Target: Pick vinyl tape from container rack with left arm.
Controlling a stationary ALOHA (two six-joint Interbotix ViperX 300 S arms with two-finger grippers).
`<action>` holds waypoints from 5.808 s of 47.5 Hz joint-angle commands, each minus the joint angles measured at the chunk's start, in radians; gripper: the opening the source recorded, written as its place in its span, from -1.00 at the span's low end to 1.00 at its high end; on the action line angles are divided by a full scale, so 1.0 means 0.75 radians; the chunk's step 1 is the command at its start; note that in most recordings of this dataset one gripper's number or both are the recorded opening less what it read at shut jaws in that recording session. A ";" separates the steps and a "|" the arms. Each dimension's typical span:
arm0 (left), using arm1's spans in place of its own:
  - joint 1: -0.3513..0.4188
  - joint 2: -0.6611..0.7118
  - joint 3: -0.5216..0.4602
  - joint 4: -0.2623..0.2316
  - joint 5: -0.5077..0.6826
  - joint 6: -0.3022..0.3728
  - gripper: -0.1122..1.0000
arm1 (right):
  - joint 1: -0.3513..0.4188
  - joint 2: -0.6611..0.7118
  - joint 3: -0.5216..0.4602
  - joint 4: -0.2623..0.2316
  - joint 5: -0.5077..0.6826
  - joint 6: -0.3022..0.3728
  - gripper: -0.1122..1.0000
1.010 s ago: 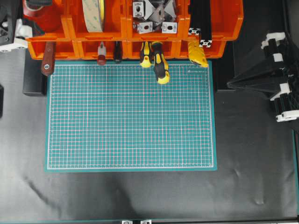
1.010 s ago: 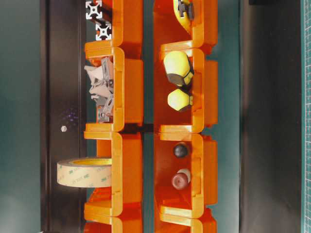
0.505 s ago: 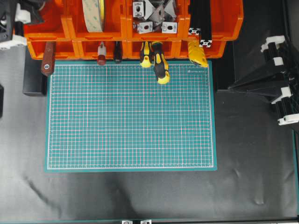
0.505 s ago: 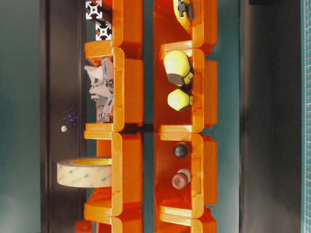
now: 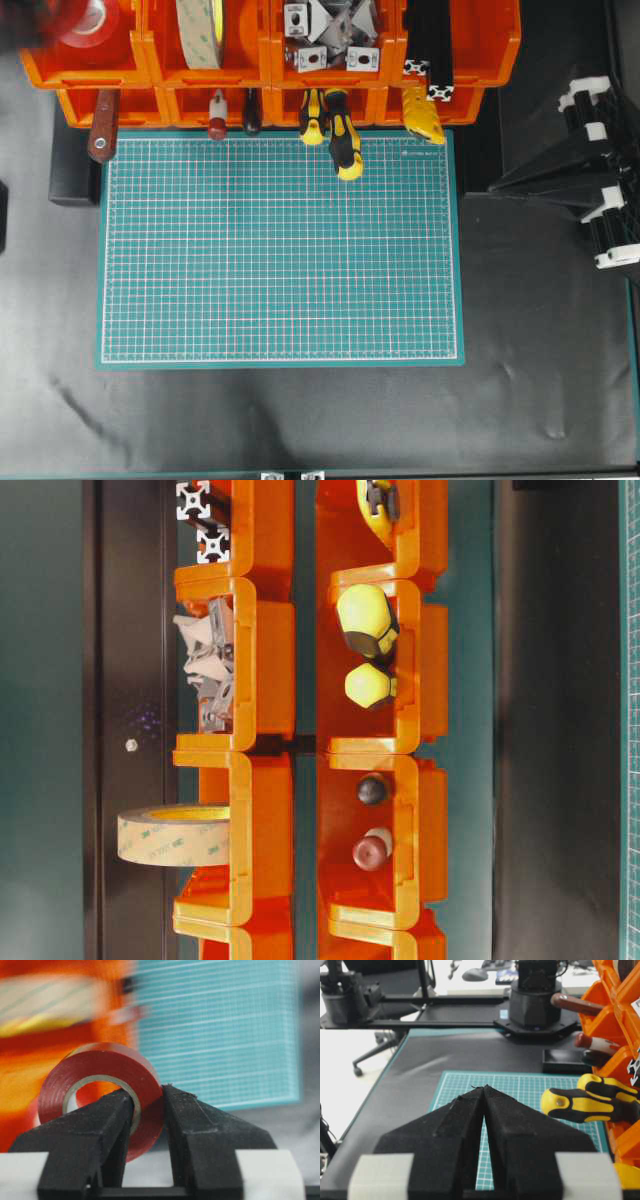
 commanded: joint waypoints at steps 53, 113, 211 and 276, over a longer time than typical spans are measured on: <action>-0.258 0.348 0.914 0.002 -1.190 -0.164 -0.44 | 0.025 -0.051 -0.035 0.020 -0.037 0.002 -0.78; -0.211 0.505 0.904 0.000 -1.362 -0.160 0.74 | 0.020 -0.045 -0.033 0.018 -0.041 0.002 -0.78; -0.129 -1.098 1.581 -0.002 -1.800 -0.397 0.74 | -0.033 -0.131 -0.033 0.018 0.047 -0.004 -0.78; -0.129 -1.107 1.636 -0.002 -1.824 -0.434 0.74 | -0.037 -0.139 -0.031 0.018 0.012 -0.012 -0.78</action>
